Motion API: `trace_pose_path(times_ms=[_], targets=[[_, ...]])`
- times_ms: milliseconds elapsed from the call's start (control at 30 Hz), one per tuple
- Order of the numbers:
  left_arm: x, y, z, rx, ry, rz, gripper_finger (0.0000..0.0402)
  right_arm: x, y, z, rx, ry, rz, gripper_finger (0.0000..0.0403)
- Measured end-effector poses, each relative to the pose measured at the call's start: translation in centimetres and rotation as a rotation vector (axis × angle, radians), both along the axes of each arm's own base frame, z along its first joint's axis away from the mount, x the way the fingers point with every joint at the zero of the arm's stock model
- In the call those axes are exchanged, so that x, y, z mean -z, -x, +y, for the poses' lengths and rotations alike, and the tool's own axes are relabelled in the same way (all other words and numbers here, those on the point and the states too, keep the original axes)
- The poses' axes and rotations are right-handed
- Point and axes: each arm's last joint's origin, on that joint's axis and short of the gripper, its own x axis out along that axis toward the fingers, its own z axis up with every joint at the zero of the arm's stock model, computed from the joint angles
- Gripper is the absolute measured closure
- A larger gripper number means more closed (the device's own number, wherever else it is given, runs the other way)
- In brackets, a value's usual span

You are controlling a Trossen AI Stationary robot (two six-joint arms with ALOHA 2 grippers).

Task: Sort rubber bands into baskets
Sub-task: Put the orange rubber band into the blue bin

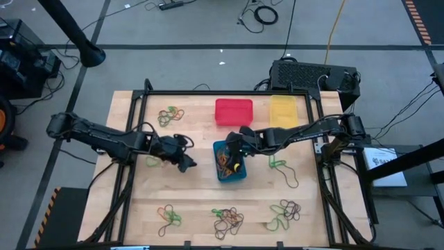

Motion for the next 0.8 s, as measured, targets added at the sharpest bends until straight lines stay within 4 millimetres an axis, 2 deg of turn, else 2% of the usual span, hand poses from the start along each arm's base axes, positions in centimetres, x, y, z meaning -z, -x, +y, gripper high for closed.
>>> trace_pose_path(times_ms=[167,300,400,567,667,800], targets=[[-3.0,-0.4,1.1,-0.111,-0.064,0.038,0.0201,-0.6,-0.8,0.1,-0.174,-0.009,-0.085,0.0287],[-5.7,0.3,1.8,-0.196,-0.156,0.167,0.0201,-1.4,-1.4,0.0,-0.316,-0.107,-0.188,0.0287],[-6.8,1.1,1.9,-0.174,-0.155,0.280,0.0201,-1.6,-1.5,-0.3,-0.327,-0.120,-0.209,0.0287],[-7.1,3.5,0.9,-0.070,-0.116,0.533,0.0201,-1.4,-1.4,-0.6,-0.314,-0.125,-0.184,0.0287],[-6.8,4.6,1.1,-0.144,-0.161,0.646,0.0201,-1.4,-1.4,-0.2,-0.323,-0.128,-0.186,0.0287],[-6.1,5.1,2.4,-0.210,-0.142,0.715,0.0201,-1.5,-1.4,0.2,-0.333,-0.132,-0.197,0.0287]])
